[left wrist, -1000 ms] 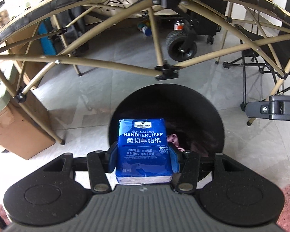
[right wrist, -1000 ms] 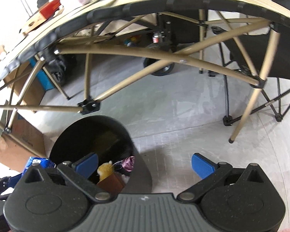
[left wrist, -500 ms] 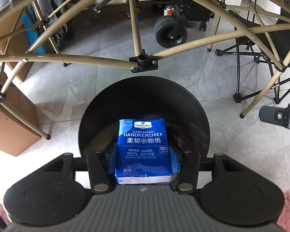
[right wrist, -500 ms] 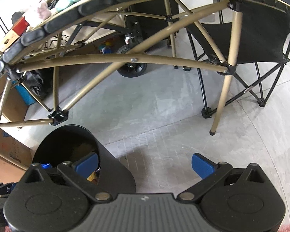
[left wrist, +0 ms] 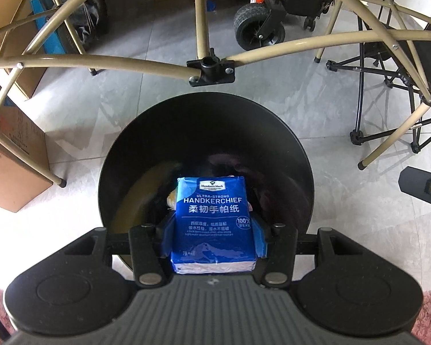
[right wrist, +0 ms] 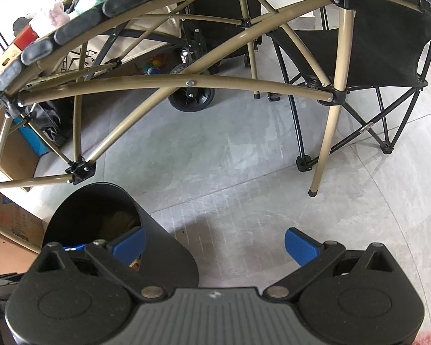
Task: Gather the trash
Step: 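Move the tissue pack over the bin and open the left gripper, then withdraw both open grippers from the bin back toward the table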
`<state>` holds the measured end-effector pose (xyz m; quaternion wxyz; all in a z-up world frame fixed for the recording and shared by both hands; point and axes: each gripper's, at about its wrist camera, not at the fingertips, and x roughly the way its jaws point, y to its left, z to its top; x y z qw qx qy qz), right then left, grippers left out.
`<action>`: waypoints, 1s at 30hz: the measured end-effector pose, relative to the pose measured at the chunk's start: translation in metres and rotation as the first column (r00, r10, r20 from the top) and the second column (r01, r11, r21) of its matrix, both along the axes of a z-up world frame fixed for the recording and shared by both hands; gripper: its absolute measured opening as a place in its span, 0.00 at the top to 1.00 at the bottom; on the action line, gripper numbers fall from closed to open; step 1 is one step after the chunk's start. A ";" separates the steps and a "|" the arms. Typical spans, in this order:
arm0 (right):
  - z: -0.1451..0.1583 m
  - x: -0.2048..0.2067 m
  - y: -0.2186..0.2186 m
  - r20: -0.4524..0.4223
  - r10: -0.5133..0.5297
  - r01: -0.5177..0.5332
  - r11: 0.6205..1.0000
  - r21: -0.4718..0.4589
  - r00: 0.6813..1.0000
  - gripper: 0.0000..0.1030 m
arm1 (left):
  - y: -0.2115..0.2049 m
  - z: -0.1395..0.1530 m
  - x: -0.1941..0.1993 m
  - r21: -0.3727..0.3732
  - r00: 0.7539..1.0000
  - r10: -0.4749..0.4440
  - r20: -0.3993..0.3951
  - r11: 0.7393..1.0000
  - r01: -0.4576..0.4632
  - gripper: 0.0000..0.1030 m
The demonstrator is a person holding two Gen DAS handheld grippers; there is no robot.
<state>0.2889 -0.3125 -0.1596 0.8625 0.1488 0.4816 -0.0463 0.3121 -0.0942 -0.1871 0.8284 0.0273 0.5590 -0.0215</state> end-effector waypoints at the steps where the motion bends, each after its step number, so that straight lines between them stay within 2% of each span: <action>1: 0.000 0.000 0.000 -0.001 0.000 0.000 1.000 0.002 1.000 0.00 | 0.000 -0.001 0.000 0.000 1.000 0.000 -0.001 1.000 0.000 0.49; 3: 0.000 0.000 0.000 -0.002 -0.002 0.002 1.000 0.003 1.000 0.00 | -0.001 -0.002 0.000 -0.002 1.000 0.001 -0.003 1.000 -0.001 0.46; 4: 0.000 0.000 0.000 -0.002 -0.003 0.003 1.000 0.004 1.000 0.00 | 0.000 -0.002 0.000 -0.003 1.000 -0.001 -0.005 1.000 0.001 0.37; 5: 0.000 0.000 0.000 -0.001 -0.003 0.003 1.000 0.004 1.000 0.00 | 0.000 -0.001 0.001 -0.002 1.000 0.003 -0.007 1.000 -0.003 0.23; 7: 0.000 0.000 0.000 -0.002 -0.003 0.003 1.000 0.005 1.000 0.00 | 0.000 0.000 0.000 -0.007 1.000 0.008 -0.007 1.000 -0.008 0.07; 8: 0.000 0.000 0.000 -0.003 -0.003 0.003 1.000 0.006 1.000 0.00 | 0.000 0.000 0.000 -0.008 1.000 0.008 -0.005 1.000 -0.008 0.04; 10: 0.000 0.000 0.000 -0.003 -0.005 0.005 1.000 0.006 1.000 0.00 | -0.002 0.000 0.000 -0.003 1.000 0.001 -0.010 1.000 -0.001 0.01; 30: 0.002 -0.002 0.001 0.010 0.002 -0.002 1.000 0.001 1.000 0.00 | -0.003 0.002 -0.004 0.005 1.000 -0.014 -0.002 1.000 0.014 0.01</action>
